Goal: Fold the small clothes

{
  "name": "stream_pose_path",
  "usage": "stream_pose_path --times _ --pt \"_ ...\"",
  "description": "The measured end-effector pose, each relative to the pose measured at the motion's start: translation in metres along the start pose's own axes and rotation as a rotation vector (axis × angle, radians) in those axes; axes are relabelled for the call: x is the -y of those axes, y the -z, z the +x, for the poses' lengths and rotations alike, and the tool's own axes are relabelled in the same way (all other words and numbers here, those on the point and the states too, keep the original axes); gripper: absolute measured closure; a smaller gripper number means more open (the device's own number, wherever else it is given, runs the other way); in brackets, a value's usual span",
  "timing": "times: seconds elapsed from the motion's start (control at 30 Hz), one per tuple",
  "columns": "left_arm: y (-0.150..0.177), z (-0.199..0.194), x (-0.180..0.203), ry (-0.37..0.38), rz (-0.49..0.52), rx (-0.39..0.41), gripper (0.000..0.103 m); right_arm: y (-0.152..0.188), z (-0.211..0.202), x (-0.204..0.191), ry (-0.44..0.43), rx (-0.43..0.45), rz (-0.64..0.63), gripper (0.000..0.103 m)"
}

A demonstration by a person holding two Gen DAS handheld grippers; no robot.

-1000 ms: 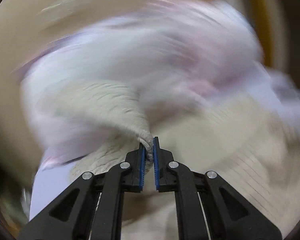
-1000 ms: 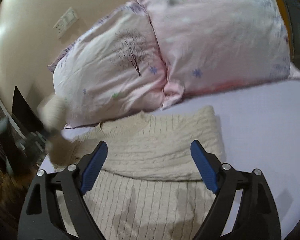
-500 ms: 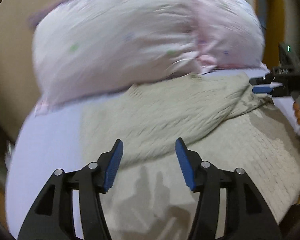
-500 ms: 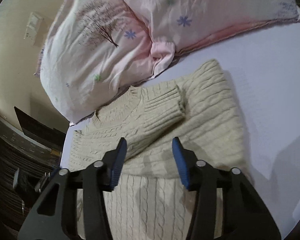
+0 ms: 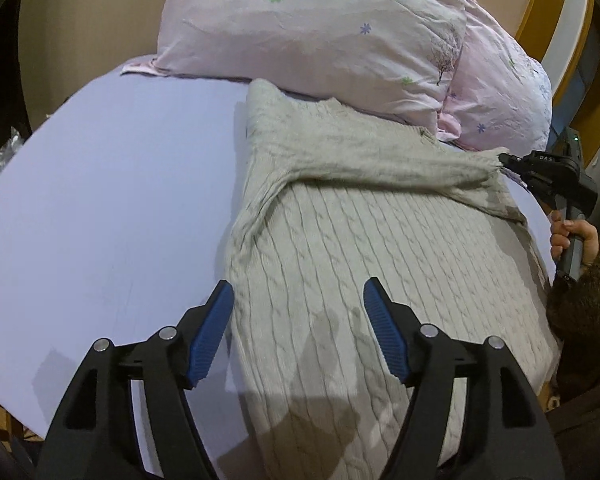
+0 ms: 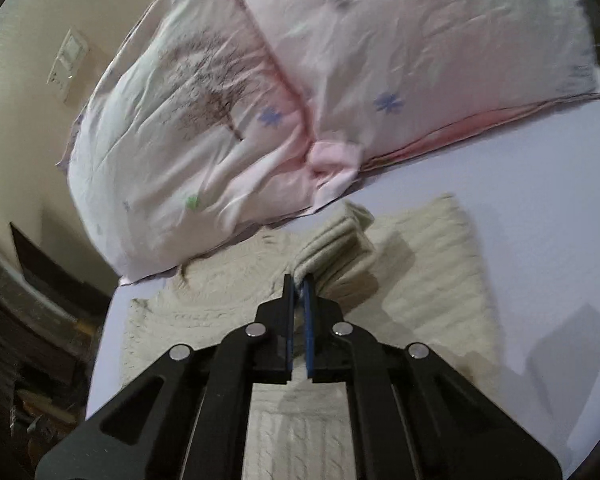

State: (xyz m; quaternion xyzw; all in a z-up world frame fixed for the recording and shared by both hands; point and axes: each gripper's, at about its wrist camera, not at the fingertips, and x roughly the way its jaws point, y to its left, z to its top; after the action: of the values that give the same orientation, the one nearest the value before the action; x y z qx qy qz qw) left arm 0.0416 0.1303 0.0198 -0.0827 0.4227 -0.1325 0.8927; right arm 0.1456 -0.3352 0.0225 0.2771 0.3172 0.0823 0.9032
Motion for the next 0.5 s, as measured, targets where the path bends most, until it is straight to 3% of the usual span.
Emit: stream_pose_path --times 0.1,0.2,0.23,0.27,0.33,0.4,0.47,0.5 --pt "0.006 -0.001 -0.001 0.013 -0.013 -0.006 0.033 0.015 -0.013 0.015 0.068 -0.022 0.022 0.098" --pt "0.015 -0.006 -0.002 0.041 -0.025 -0.008 0.032 0.043 -0.035 0.033 0.109 -0.059 0.028 0.076" --pt "0.018 -0.009 -0.003 0.05 -0.029 -0.002 0.032 0.051 -0.043 0.038 0.119 -0.054 0.03 0.058" --pt "0.02 -0.011 -0.004 0.059 -0.034 0.001 0.032 0.062 -0.055 0.043 0.133 -0.041 0.036 0.048" --pt "0.026 -0.016 -0.006 0.092 -0.051 0.012 0.032 0.082 -0.078 0.059 0.168 -0.03 0.049 0.048" --pt "0.032 -0.02 -0.007 0.125 -0.063 0.022 0.032 0.102 -0.091 0.074 0.144 -0.063 0.07 0.05" --pt "0.038 -0.024 -0.005 0.176 -0.073 0.026 0.041 0.123 -0.095 0.082 0.085 -0.131 0.082 0.07" --pt "0.042 -0.025 -0.005 0.209 -0.08 0.021 0.044 0.138 -0.096 0.086 0.012 -0.175 0.094 0.075"
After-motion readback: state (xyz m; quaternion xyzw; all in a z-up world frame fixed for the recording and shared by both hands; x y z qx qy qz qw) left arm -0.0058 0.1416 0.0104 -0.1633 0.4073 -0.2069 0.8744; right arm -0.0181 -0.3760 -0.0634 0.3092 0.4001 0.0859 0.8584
